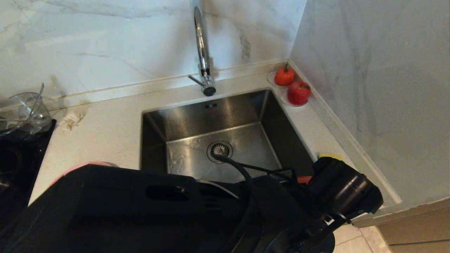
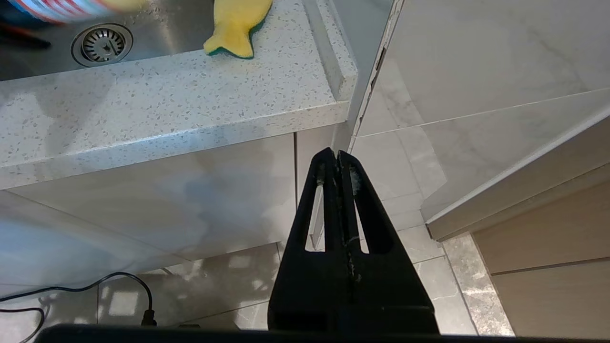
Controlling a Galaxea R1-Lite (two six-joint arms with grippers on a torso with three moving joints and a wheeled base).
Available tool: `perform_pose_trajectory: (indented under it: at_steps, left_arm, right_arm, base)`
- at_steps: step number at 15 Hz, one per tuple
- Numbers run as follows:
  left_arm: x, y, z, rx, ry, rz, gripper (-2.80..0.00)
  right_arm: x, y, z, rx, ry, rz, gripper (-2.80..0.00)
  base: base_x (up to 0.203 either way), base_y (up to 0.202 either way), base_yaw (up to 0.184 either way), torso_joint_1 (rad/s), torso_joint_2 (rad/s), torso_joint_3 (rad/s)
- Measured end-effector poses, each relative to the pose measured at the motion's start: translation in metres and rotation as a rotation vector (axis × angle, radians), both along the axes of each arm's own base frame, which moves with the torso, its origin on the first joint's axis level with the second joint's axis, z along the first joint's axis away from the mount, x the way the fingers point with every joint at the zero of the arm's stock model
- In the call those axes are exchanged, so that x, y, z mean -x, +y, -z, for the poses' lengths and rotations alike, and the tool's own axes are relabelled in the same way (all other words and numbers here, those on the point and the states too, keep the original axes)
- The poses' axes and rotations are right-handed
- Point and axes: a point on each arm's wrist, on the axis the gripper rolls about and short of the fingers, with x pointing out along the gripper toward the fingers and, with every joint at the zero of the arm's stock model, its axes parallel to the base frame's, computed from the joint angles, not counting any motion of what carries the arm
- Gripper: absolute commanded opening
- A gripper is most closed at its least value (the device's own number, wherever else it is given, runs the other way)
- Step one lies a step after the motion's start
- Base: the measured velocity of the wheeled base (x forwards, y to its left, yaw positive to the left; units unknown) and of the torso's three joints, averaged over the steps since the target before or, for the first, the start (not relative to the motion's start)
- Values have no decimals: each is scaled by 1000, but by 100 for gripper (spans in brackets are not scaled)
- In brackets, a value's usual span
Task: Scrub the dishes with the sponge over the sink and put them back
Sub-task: Squeeze it onto the sponge
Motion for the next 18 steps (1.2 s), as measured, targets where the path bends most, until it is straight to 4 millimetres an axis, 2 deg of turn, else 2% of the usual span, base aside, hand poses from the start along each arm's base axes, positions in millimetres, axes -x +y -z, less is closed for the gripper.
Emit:
perform_pose_trajectory:
  at_steps: [5, 18]
  left_arm:
    - [-6, -11, 15, -44, -52, -63, -280]
    - [-13, -17, 34, -183, -137, -143, -280]
  right_arm:
    - [0, 0, 0, 0, 0, 0, -280]
    - [0, 0, 0, 0, 0, 0, -280]
  base:
    - [0, 0, 0, 0, 0, 0]
    - [0, 0, 0, 0, 0, 0]
